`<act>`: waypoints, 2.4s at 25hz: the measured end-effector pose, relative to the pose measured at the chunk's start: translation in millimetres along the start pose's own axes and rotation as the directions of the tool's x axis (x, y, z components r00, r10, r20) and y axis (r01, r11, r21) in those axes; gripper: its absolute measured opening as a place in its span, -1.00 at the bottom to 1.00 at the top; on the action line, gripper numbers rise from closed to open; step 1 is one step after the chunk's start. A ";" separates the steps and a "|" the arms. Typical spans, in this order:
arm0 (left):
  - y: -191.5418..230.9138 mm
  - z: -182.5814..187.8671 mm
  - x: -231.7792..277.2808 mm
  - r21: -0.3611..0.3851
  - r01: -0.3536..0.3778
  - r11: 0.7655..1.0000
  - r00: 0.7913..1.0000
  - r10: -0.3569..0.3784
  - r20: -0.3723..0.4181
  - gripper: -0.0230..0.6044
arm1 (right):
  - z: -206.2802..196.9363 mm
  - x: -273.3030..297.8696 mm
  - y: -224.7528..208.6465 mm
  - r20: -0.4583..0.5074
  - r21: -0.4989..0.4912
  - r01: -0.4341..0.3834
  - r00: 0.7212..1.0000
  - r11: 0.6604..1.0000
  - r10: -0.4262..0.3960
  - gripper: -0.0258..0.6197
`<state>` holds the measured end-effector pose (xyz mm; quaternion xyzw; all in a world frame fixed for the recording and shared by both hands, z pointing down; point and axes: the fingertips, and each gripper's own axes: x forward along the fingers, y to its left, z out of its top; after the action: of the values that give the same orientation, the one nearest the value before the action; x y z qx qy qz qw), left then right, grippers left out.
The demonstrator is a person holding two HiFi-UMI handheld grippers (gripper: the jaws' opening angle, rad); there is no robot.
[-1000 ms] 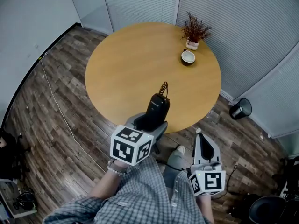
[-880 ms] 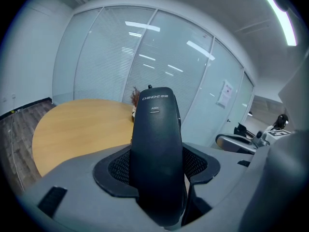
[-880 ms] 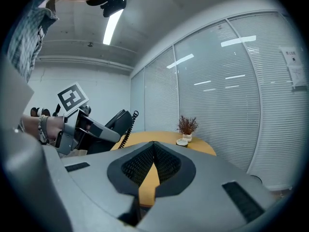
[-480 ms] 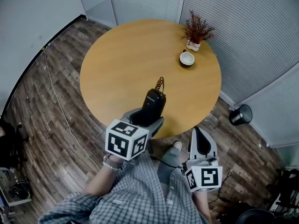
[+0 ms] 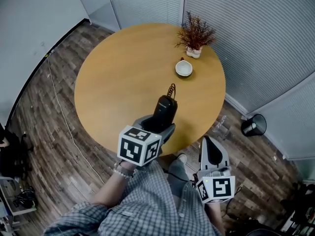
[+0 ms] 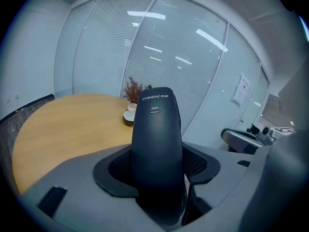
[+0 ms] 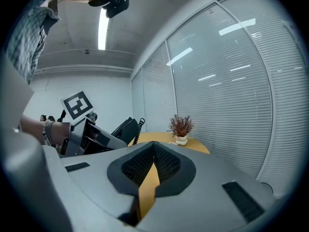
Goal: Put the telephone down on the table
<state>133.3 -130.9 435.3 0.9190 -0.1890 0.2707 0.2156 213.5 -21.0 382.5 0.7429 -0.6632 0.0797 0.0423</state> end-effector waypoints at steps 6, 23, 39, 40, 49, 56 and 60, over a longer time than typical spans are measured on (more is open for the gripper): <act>-14.9 21.5 58.0 -0.009 -0.014 1.000 0.999 0.014 -0.030 -0.05 | 7.6 12.2 -55.8 0.005 0.007 -0.014 1.000 1.000 0.014 -0.90; -10.5 64.3 245.9 0.007 -0.075 0.997 0.984 0.075 -0.164 -0.04 | -22.6 42.1 -154.9 -0.094 0.071 -0.028 0.995 0.997 0.035 -0.90; 44.0 72.1 381.1 0.022 -0.207 0.978 0.941 0.205 -0.271 -0.04 | -47.7 64.8 -190.8 -0.176 0.123 -0.009 0.984 0.992 0.031 -0.90; 48.1 70.4 385.1 0.038 -0.217 0.975 0.936 0.219 -0.276 -0.04 | -49.0 65.1 -191.4 -0.178 0.124 -0.009 0.984 0.992 0.031 -0.90; 67.8 66.0 413.9 0.175 -0.272 0.946 0.885 0.318 -0.340 -0.03 | -61.9 64.2 -194.8 -0.204 0.148 -0.007 0.978 0.989 0.037 -0.90; 62.4 65.6 416.1 0.210 -0.267 0.941 0.901 0.321 -0.293 -0.02 | -54.5 58.5 -208.9 -0.190 0.131 0.025 0.982 0.991 0.000 -0.90; 54.5 69.5 407.4 0.227 -0.248 0.942 0.918 0.303 -0.256 -0.01 | -51.9 53.8 -203.8 -0.184 0.121 0.031 0.983 0.992 -0.008 -0.90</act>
<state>455.6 -305.1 634.4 0.8503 -0.2569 0.4456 0.1117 418.3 -41.1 451.8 0.7401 -0.6430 0.1882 0.0579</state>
